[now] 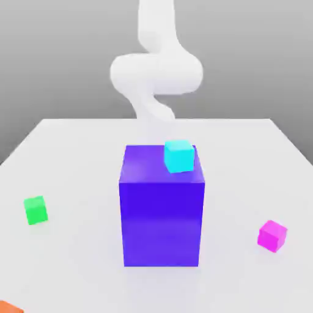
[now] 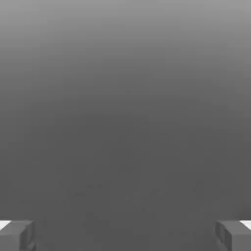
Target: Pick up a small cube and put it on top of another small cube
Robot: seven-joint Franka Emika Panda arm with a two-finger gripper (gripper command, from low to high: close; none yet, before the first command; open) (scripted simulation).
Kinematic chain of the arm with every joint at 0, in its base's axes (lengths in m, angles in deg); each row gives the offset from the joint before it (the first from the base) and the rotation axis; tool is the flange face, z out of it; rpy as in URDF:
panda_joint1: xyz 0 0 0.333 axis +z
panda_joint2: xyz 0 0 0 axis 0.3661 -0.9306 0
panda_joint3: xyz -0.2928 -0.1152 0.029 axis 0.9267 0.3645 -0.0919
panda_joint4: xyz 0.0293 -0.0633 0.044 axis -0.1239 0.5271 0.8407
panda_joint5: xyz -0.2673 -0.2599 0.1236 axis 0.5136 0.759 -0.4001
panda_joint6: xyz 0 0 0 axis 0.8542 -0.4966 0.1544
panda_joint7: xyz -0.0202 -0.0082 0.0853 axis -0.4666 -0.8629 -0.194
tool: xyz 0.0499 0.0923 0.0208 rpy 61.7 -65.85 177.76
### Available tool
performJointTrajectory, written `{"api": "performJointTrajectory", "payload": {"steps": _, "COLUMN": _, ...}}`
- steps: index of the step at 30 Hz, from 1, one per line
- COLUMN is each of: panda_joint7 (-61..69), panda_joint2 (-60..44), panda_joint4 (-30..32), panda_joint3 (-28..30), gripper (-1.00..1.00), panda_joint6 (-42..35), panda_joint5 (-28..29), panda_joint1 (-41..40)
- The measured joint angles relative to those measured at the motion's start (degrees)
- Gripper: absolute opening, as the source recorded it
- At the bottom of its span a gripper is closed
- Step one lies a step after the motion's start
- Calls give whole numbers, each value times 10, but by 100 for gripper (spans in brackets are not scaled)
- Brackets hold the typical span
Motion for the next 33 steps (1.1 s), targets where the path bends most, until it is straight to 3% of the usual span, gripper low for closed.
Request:
{"api": "performJointTrajectory", "payload": {"steps": 16, "panda_joint7": -68, "panda_joint2": -339, "panda_joint4": 129, "panda_joint3": -185, "gripper": 0, "panda_joint6": 168, "panda_joint5": 126, "panda_joint1": 43}}
{"api": "performJointTrajectory", "payload": {"steps": 23, "panda_joint7": -49, "panda_joint2": -470, "panda_joint4": 188, "panda_joint3": -235, "gripper": 0, "panda_joint6": 248, "panda_joint5": 113, "panda_joint1": 109}}
{"api": "performJointTrajectory", "payload": {"steps": 27, "panda_joint7": -78, "panda_joint2": -528, "panda_joint4": 186, "panda_joint3": -214, "gripper": 0, "panda_joint6": 288, "panda_joint5": 153, "panda_joint1": 134}}
{"api": "performJointTrajectory", "payload": {"steps": 33, "panda_joint7": -148, "panda_joint2": -609, "panda_joint4": 165, "panda_joint3": -111, "gripper": 0, "panda_joint6": 347, "panda_joint5": 245, "panda_joint1": 218}}
